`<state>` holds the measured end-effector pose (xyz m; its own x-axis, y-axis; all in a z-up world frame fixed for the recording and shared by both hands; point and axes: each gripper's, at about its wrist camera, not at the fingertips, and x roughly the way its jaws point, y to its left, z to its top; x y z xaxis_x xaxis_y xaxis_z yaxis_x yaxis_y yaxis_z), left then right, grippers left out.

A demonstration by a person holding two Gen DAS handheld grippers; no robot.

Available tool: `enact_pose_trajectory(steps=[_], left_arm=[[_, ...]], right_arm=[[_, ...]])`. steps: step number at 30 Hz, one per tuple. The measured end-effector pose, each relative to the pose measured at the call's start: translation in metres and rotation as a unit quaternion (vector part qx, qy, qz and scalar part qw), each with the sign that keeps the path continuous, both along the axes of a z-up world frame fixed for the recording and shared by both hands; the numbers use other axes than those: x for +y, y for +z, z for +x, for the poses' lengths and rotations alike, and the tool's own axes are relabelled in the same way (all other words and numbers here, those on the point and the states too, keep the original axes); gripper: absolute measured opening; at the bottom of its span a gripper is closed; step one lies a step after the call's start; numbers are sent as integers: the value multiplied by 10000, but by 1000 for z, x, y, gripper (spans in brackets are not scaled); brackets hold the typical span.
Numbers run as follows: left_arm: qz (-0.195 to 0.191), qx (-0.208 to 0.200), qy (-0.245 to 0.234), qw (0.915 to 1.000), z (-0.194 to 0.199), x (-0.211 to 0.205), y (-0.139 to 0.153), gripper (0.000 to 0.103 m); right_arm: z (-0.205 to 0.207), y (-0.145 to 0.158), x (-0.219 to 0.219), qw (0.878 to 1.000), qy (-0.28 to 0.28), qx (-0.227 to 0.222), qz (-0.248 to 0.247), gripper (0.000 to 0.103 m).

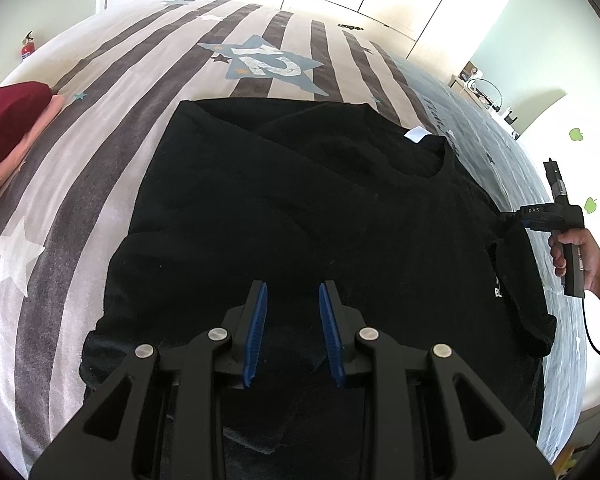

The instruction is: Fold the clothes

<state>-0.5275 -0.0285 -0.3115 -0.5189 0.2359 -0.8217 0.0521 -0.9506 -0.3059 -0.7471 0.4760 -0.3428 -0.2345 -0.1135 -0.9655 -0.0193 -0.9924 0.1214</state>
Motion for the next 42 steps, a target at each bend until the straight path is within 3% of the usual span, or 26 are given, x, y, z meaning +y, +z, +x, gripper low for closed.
enact_pose_trajectory(steps=[4, 5, 8, 12, 18, 20, 23, 25, 28, 30, 32, 37, 42], left_arm=[[-21, 19, -5, 10000, 1, 3, 0, 24], [-37, 39, -10, 10000, 1, 4, 0, 24], [-84, 136, -43, 9999, -1, 8, 4, 24], [-229, 270, -167, 9992, -7, 11, 10, 24], [-240, 318, -139, 9991, -11, 7, 13, 24], [-238, 303, -138, 9992, -8, 8, 11, 24], [-230, 285, -132, 9992, -4, 9, 8, 24], [-189, 235, -106, 9995, 0, 10, 4, 24], [-127, 175, -71, 9997, 5, 15, 2, 24], [-95, 164, -86, 9998, 7, 17, 2, 24], [-90, 168, -114, 9998, 7, 20, 3, 24], [-103, 188, -190, 9996, 6, 22, 7, 24], [-132, 184, -178, 9996, 6, 14, 7, 24]], right_arm=[[6, 2, -8, 9998, 148, 83, 117, 13], [9, 2, -11, 9992, 236, 201, 258, 8], [15, 3, -15, 9956, 311, 587, 665, 7], [14, 13, -10, 9888, 253, 1122, 955, 6], [12, 6, -22, 9737, 855, 1417, 1564, 7], [10, 7, -19, 9688, 791, 1513, 1794, 4], [4, 22, 19, 9790, -160, 1499, 1371, 8], [12, 37, 31, 9793, -311, 1610, 1183, 9], [50, 61, 15, 9779, 134, 1811, 1033, 11], [76, 67, -21, 9766, 512, 1910, 847, 26], [95, 65, -59, 9751, 876, 1906, 720, 34], [136, 39, -120, 9762, 1164, 1754, 528, 38], [122, 4, -143, 9813, 1101, 1475, 557, 39]])
